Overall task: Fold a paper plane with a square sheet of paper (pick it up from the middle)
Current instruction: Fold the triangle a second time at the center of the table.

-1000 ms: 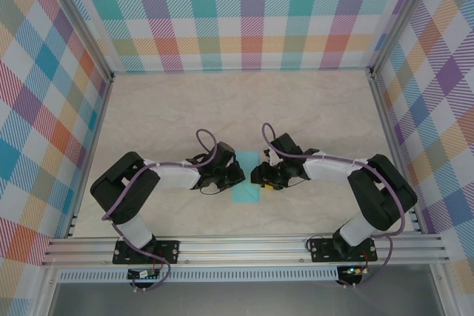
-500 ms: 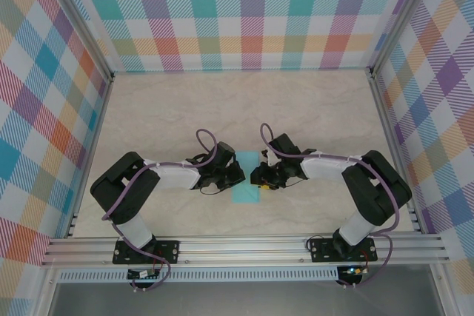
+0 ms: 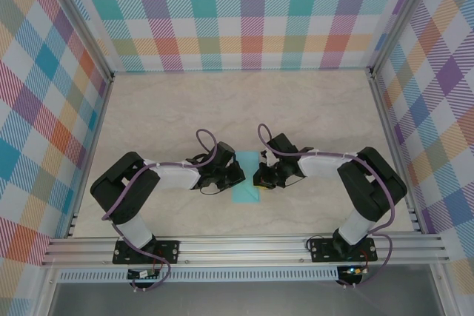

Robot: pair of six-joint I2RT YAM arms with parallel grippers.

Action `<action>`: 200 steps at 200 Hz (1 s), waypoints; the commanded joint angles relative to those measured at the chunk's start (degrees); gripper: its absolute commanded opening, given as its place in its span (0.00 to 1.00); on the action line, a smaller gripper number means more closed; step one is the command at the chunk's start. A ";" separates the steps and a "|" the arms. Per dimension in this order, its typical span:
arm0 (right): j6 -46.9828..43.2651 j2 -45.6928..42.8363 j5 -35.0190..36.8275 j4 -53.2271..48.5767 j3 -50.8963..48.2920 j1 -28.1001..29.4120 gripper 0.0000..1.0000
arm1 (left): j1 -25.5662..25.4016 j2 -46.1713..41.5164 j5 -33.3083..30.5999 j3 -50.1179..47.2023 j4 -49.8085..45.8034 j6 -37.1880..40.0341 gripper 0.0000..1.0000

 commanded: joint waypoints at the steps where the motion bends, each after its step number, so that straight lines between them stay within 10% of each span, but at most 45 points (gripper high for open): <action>1: -2.34 1.29 1.32 -1.71 1.80 -0.30 0.06 | -1.13 -0.34 -1.18 -1.66 -0.70 -0.66 0.09; 200: -0.84 4.27 3.53 -0.66 0.69 -0.30 0.01 | -1.78 -2.91 2.55 -2.53 6.35 1.49 0.25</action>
